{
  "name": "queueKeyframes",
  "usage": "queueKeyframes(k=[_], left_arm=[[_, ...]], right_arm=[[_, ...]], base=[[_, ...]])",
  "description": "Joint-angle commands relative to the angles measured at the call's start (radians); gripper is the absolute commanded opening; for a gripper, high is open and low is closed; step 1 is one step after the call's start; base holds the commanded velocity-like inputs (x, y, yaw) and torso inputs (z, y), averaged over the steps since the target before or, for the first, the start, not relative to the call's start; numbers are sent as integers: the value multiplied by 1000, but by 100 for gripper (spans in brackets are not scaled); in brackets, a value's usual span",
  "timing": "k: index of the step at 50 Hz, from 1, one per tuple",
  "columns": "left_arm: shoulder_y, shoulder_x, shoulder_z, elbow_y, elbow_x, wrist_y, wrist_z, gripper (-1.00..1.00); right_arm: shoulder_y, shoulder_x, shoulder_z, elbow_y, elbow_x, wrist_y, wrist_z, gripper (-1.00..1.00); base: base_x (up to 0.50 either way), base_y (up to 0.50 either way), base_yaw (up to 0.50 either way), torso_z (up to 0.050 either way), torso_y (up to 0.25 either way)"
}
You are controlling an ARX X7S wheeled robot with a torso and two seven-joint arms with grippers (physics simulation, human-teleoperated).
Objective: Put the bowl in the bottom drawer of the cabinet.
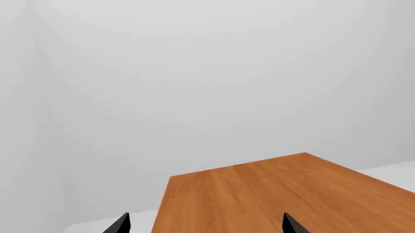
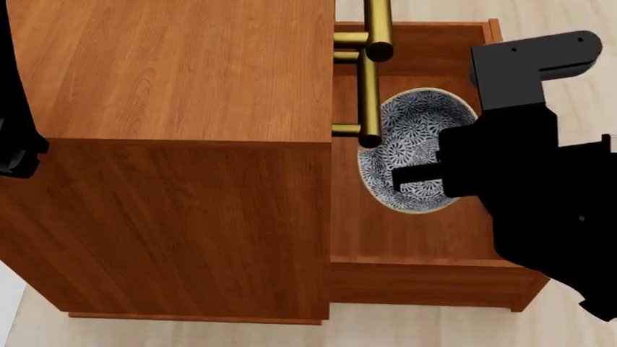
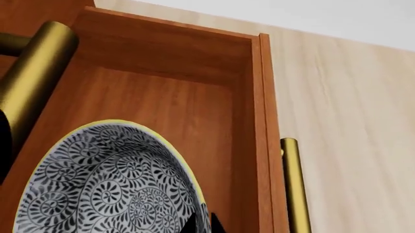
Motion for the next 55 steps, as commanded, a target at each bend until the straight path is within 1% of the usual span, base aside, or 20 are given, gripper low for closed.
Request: queueKeyframes(k=[1, 55], left_arm=[[3, 0, 5, -8, -3, -4, 10, 100], [-3, -5, 12, -11, -11, 4, 5, 100]], right_arm=[[4, -13, -1, 13, -20, -11, -16, -100], [-29, -69, -55, 142, -94, -86, -92, -100]], base=[[0, -9, 0, 0, 0], [1, 0, -1, 0, -1]])
